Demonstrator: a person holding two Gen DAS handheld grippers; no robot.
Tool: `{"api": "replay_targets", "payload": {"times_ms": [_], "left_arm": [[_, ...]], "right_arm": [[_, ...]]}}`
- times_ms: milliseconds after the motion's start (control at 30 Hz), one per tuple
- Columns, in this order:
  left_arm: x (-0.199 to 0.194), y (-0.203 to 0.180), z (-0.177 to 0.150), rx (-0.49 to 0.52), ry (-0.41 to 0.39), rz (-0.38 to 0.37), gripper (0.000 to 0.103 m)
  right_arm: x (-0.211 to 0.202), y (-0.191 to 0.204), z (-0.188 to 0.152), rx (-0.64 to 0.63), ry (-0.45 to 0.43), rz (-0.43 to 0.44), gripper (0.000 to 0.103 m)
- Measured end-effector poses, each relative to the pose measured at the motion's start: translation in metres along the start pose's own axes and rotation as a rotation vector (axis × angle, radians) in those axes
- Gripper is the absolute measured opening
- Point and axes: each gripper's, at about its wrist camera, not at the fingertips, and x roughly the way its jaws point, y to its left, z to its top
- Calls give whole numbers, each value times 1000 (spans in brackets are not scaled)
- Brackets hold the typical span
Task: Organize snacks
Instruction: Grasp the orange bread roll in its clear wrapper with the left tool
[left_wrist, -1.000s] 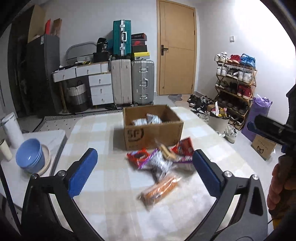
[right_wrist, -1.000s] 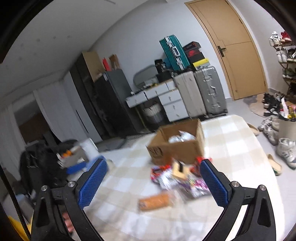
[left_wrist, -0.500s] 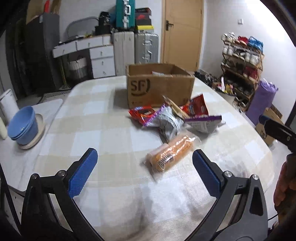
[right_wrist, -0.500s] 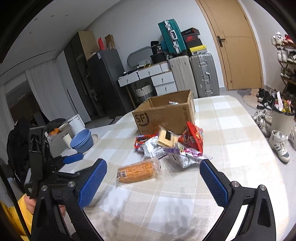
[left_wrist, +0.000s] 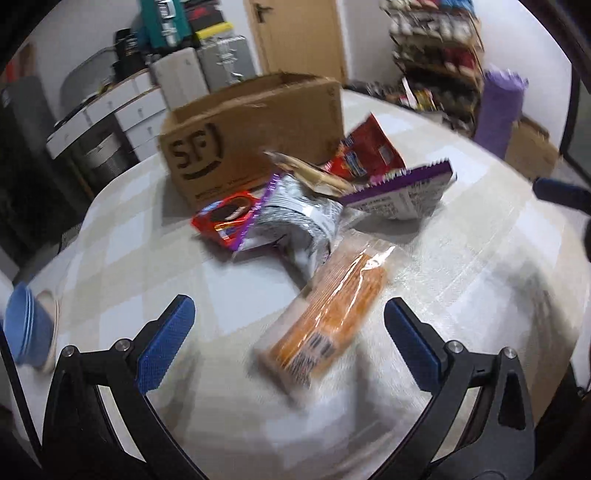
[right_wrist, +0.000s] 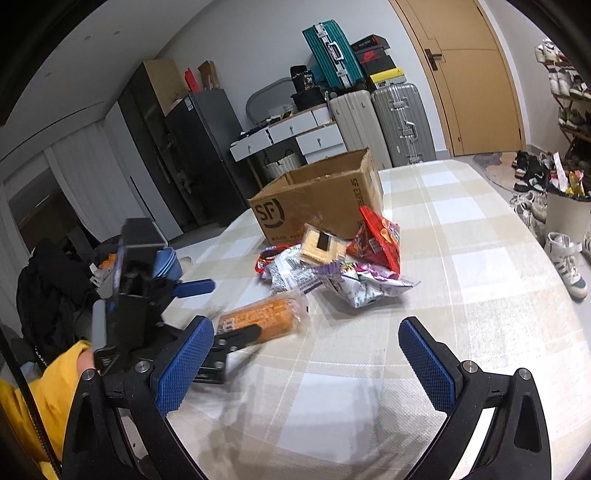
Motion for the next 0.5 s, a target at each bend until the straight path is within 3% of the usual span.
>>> {"api": "replay_targets", "payload": {"times_ms": [133, 233, 367, 400, 500], "left_arm": [[31, -12, 7, 63, 93, -5, 103], [41, -8, 12, 37, 96, -49, 98], [52, 2, 18, -50, 127, -165, 65], [54, 4, 19, -64, 130, -175, 51], [56, 2, 20, -71, 136, -212, 36]], "right_arm": [[0, -10, 0, 25, 0, -4, 102], [2, -16, -1, 43, 7, -4, 102], [8, -21, -3, 66, 27, -2, 102], [9, -22, -3, 68, 31, -3, 102], [14, -24, -6, 71, 46, 1, 102]]}}
